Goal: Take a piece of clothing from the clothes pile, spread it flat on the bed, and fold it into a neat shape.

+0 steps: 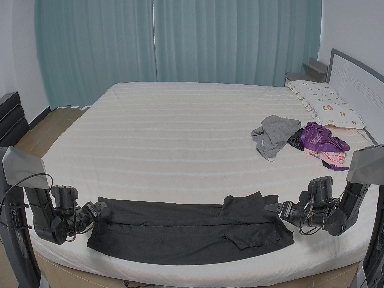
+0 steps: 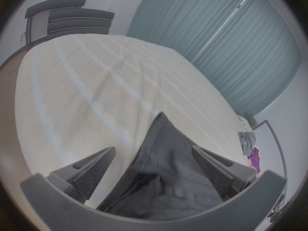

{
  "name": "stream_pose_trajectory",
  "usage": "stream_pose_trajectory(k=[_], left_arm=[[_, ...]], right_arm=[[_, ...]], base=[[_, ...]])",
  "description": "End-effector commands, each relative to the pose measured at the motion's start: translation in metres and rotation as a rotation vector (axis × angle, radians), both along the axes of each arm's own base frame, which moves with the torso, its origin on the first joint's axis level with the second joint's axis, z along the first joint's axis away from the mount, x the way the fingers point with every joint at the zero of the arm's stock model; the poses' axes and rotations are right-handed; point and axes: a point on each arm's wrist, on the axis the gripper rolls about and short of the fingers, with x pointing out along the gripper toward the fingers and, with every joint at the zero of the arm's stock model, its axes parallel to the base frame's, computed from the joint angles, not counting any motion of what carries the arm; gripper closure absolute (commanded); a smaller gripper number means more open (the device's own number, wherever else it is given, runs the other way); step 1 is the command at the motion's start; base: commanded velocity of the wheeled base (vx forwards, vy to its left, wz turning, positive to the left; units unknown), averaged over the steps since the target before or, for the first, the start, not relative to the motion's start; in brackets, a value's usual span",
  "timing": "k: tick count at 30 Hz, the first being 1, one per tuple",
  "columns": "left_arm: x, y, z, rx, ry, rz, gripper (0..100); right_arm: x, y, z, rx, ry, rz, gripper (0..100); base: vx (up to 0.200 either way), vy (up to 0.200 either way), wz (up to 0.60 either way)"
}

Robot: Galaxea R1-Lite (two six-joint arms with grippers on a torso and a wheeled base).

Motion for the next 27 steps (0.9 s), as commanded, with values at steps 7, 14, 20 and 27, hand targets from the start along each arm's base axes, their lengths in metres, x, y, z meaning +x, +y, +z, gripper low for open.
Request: stream_pose_trajectory(k=[7, 14, 20, 27], left_arm=[[-0.008, -0.014, -0.003, 0.031, 0.034, -0.037, 0], [-0.001, -0.012, -0.01, 0.054, 0.016, -0.009, 100], [0.005, -0.009, -0.014, 0.089, 0.003, 0.009, 100], [0.005, -0.01, 0.01, 0.094, -0.089, 0.014, 100]], right_arm=[[-0.007, 0.008, 0.004, 0.022, 0.018, -0.04, 0], [-0.005, 0.014, 0.004, -0.026, 0.003, -0.072, 0], [-0.004, 0.018, -0.004, -0.062, 0.014, -0.09, 0], [0.004, 0.02, -0.003, -0.089, 0.02, -0.117, 0]], base=[[0.0, 0.0, 0.0], [0.0, 0.0, 0.0], [0.0, 0.0, 0.0], [0.0, 0.0, 0.0]])
